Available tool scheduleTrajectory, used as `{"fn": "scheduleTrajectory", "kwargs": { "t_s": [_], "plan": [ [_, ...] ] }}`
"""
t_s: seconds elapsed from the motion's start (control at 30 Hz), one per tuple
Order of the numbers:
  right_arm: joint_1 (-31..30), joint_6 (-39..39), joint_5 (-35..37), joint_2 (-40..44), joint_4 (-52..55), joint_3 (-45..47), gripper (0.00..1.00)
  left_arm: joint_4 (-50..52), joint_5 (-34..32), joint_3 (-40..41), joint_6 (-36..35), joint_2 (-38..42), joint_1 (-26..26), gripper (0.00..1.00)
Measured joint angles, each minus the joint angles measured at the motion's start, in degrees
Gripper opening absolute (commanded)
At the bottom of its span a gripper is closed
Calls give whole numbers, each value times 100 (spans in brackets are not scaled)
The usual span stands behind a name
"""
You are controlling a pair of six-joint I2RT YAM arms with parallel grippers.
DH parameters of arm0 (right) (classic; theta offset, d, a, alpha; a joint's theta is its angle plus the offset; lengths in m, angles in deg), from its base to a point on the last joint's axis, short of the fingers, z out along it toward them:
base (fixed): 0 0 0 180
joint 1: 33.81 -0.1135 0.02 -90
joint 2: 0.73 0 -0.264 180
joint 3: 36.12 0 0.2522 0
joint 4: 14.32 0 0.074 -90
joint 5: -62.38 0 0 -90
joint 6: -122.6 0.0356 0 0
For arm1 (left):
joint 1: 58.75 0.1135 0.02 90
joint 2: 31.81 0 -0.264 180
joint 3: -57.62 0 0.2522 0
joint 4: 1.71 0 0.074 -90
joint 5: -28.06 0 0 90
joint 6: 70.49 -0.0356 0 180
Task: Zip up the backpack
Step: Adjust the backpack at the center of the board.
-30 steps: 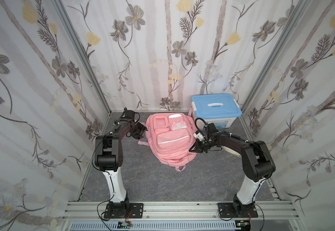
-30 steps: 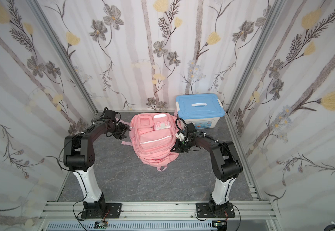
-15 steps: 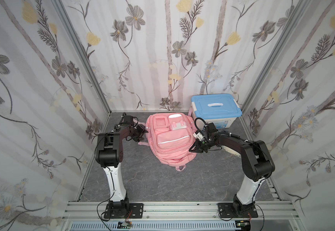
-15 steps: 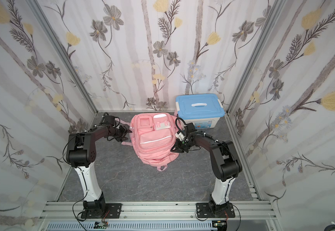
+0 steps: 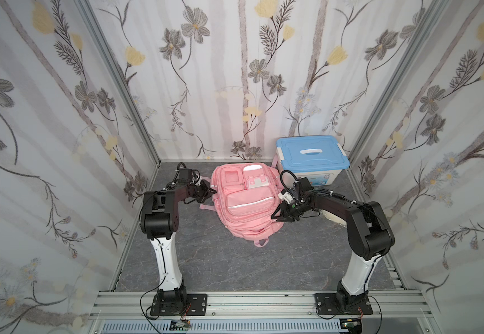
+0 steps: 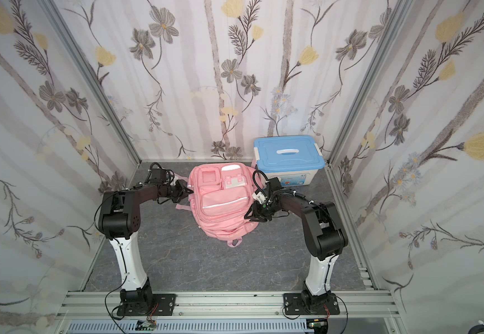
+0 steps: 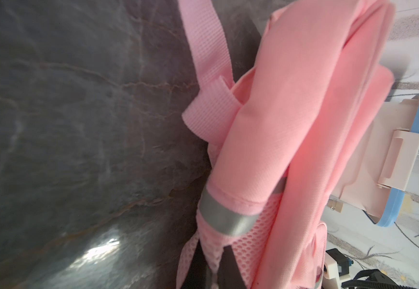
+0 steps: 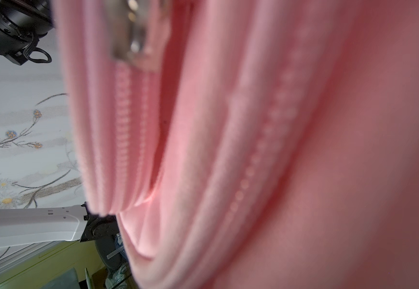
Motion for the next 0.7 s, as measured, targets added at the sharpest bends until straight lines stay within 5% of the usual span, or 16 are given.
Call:
{"fn": "scheduleTrajectory", "kwargs": {
  "t_s": [0.13,0.3,0.47,0.57,0.7],
  "plan": [
    [9,-35,-2,-55,116,-199,92,-358,-107,632,212,393,83,0],
    [4,13,9,210,63,-297,97,-542,-511,2103,953,1528,483,0],
    [81,304,144,619,17,-533,87,-761,-1427,3698,2162,3069,345,0],
    [9,599,352,1029,-11,-450,68,-734,-1845,4544,3073,4044,120,0],
    [-857,1067,826,1878,-13,-177,58,-278,-2551,4621,3884,4680,-341,0]
  ]
}}
